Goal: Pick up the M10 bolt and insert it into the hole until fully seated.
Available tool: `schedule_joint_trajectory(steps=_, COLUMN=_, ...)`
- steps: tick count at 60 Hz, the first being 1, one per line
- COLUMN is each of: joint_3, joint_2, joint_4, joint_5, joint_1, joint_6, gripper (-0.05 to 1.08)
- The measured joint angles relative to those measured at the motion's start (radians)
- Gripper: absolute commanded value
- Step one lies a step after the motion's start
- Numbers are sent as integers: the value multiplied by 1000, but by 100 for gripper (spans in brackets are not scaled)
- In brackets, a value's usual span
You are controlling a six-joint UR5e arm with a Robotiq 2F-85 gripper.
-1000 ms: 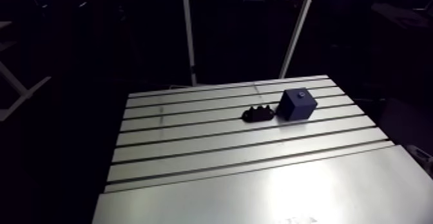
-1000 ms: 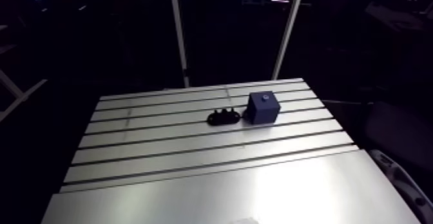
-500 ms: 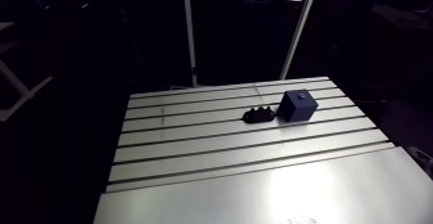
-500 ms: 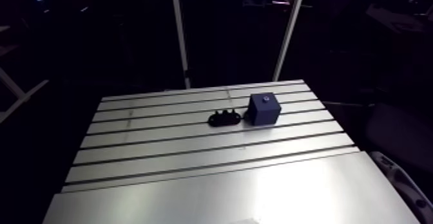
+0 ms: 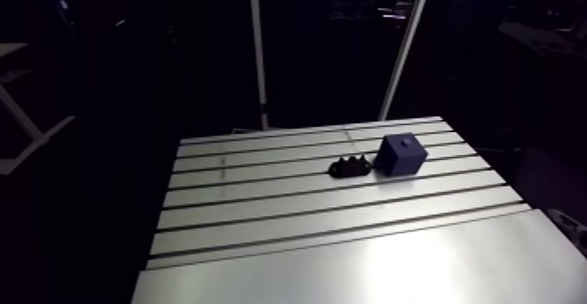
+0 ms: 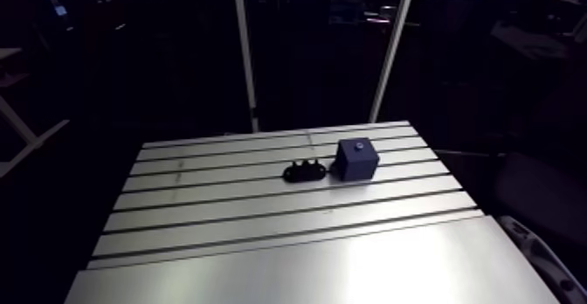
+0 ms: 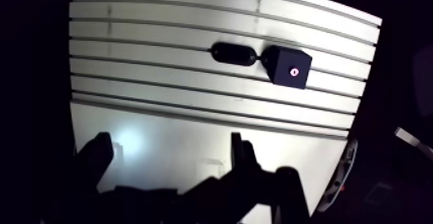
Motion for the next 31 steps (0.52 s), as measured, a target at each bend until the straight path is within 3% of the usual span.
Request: schedule_joint_trajectory(steps=31, joint_3=35, joint_2=-44, joint_4=-1, joint_5=1, joint_1=0, joint_6=-4, gripper=1)
